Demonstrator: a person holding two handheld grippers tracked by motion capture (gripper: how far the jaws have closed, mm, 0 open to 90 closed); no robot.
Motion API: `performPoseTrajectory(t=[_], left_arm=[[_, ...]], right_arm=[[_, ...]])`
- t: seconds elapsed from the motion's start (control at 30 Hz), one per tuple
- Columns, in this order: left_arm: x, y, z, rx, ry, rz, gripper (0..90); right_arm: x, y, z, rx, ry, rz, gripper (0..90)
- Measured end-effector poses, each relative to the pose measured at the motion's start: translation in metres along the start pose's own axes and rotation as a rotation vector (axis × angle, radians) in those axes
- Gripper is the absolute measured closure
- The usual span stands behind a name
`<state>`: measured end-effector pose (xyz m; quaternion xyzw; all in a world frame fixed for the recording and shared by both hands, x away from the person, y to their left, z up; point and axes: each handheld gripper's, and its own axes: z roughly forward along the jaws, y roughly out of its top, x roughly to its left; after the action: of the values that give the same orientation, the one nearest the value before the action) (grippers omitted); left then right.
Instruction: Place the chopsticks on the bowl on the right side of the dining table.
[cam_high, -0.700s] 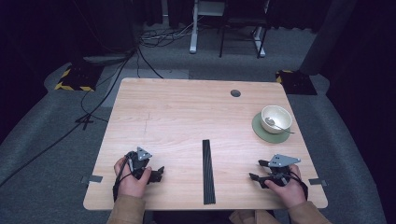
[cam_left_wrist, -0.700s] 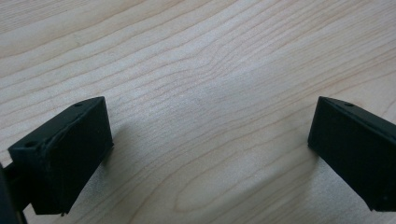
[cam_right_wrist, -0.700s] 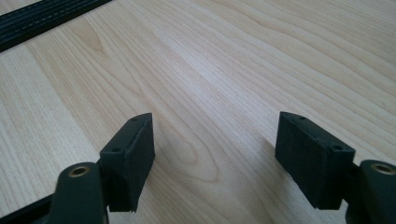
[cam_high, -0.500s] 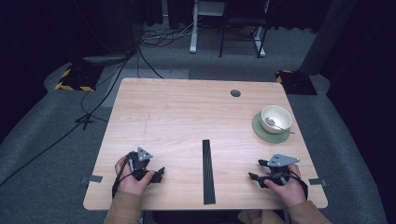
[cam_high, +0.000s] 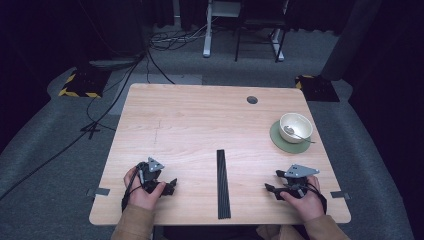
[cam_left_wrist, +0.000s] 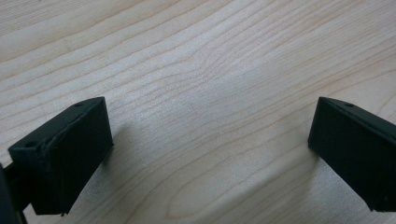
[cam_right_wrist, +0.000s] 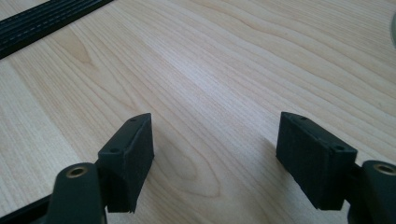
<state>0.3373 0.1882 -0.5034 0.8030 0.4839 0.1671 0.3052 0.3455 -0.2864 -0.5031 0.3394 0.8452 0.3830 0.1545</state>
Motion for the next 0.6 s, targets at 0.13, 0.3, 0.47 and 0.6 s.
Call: performPoseTrajectory(t=[0.13, 0.3, 0.47, 0.6], left_arm=[[0.000, 0.000, 0.000, 0.004, 0.001, 0.002, 0.0], [0.000, 0.001, 0.001, -0.004, 0.009, 0.000, 0.0], [0.000, 0.001, 0.001, -0.007, 0.007, -0.002, 0.0], [0.000, 0.001, 0.002, -0.008, 0.008, -0.002, 0.0]], right_arm=[[-0.001, 0.000, 0.000, -0.002, 0.001, -0.008, 27.7], [-0.001, 0.003, 0.001, 0.006, 0.007, -0.002, 29.6], [0.009, 0.028, 0.005, -0.015, 0.092, -0.021, 30.2], [0.019, 0.049, 0.015, -0.026, 0.165, -0.047, 30.2]])
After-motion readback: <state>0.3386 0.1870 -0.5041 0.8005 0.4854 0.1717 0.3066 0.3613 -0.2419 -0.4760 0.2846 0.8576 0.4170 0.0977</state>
